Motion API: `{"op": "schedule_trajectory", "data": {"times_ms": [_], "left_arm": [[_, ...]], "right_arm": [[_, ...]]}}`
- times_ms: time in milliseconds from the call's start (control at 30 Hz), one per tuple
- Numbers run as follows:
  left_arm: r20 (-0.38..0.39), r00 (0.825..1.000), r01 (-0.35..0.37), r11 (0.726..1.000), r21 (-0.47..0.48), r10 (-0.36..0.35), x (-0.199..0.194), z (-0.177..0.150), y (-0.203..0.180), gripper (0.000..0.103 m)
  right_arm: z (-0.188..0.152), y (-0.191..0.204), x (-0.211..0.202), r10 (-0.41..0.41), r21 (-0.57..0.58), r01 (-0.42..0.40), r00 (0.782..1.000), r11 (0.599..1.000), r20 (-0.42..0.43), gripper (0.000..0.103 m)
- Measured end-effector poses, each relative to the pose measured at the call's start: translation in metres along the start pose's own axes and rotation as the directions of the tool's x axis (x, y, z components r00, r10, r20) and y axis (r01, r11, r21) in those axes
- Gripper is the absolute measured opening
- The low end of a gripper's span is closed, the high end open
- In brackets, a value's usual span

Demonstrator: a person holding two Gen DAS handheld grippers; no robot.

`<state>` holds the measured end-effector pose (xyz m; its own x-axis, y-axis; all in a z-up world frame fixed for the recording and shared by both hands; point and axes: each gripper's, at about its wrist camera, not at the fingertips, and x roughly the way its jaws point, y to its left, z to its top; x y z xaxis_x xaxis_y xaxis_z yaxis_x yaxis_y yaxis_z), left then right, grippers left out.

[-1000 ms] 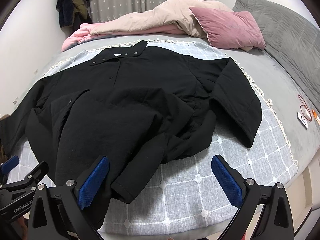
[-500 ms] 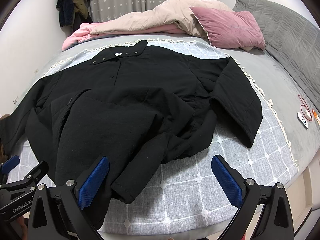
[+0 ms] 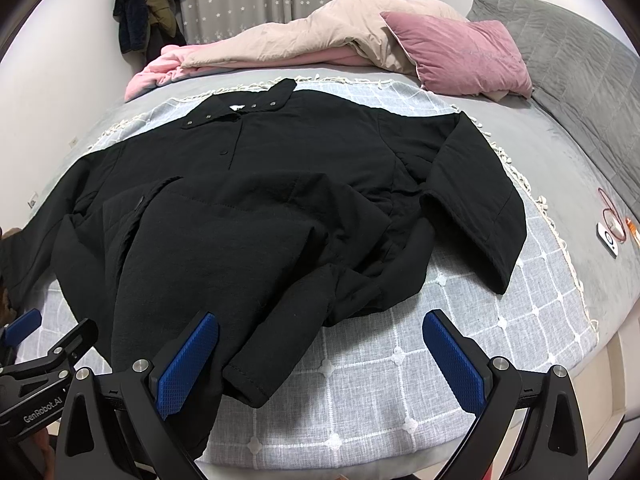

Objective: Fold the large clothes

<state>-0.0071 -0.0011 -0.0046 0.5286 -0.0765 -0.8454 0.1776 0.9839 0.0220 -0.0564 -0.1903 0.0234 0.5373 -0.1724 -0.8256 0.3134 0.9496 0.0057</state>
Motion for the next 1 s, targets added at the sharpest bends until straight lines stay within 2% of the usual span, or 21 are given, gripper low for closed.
{"op": "schedule_trajectory", "data": {"times_ms": [633, 733, 867, 900, 1000], "left_arm": [[0.009, 1.0, 0.013, 1.0, -0.013, -0.013, 0.001, 0.001, 0.004, 0.102], [0.04, 0.999, 0.032, 0.999, -0.029, -0.031, -0.002, 0.002, 0.01, 0.102], [0.112, 0.991, 0.083, 0.996, -0.036, -0.079, -0.011, 0.009, 0.02, 0.102], [0.149, 0.986, 0.08, 0.997, -0.015, -0.077, -0.014, 0.013, 0.024, 0.102], [0.149, 0.986, 0.067, 0.997, 0.026, -0.07, -0.013, 0.032, 0.037, 0.102]], "right_arm": [[0.0, 0.0, 0.001, 0.001, 0.004, -0.001, 1.0, 1.0, -0.001, 0.103], [0.0, -0.004, 0.001, 0.033, 0.014, -0.033, 0.999, 0.999, -0.006, 0.103], [0.004, -0.023, -0.007, 0.13, 0.072, -0.132, 0.991, 0.989, 0.021, 0.103], [0.006, -0.029, -0.009, 0.166, 0.091, -0.168, 0.986, 0.982, 0.033, 0.103], [0.023, -0.044, -0.012, 0.211, 0.095, -0.215, 0.976, 0.972, 0.049, 0.103]]}}
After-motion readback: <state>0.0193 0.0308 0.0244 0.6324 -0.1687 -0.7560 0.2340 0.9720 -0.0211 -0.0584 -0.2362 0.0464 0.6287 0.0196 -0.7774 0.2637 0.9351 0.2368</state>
